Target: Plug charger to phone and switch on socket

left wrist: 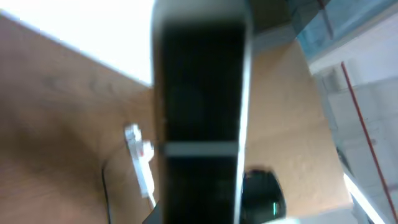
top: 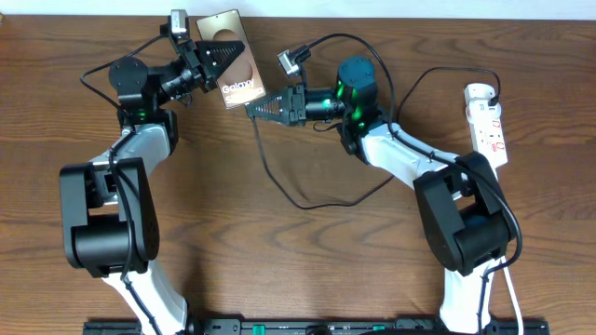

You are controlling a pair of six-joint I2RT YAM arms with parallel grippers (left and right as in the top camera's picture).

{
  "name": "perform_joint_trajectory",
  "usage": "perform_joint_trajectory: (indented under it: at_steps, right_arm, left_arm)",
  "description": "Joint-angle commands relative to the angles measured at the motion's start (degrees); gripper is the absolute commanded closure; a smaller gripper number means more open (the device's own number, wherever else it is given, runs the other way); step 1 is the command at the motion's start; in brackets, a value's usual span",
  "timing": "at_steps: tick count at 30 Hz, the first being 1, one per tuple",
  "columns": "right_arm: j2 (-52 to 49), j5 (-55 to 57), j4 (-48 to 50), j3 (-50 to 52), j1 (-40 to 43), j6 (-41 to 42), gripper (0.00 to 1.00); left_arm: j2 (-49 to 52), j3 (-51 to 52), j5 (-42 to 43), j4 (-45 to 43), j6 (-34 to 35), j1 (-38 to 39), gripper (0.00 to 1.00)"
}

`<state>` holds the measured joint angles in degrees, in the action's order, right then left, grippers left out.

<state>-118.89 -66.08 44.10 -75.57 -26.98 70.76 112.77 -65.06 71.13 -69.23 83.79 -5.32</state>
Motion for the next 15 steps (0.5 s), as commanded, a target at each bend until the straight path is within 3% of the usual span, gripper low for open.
perform_joint_trajectory:
  at_steps: [1, 7, 8, 15]
  right_arm:
    - [-0.4, 7.0, -0.2, -0.8, 2.6, -1.5, 0.67]
    - [-0.4, 5.3, -0.2, -0.8, 2.6, -1.7, 0.05]
    - [-0.4, 5.0, -0.2, -0.8, 2.6, -1.7, 0.01]
    - [-0.4, 2.4, -5.1, -0.8, 2.6, -8.4, 0.01]
  left_arm:
    - [-0.5, 0.1, 5.5, 1.4, -2.5, 0.0, 0.93]
    - [-0.5, 0.1, 5.5, 2.6, -3.8, -1.0, 0.93]
    - [-0.5, 0.1, 5.6, 2.7, -4.3, -1.2, 0.93]
    - [-0.5, 0.1, 6.2, 5.6, -8.8, -2.4, 0.93]
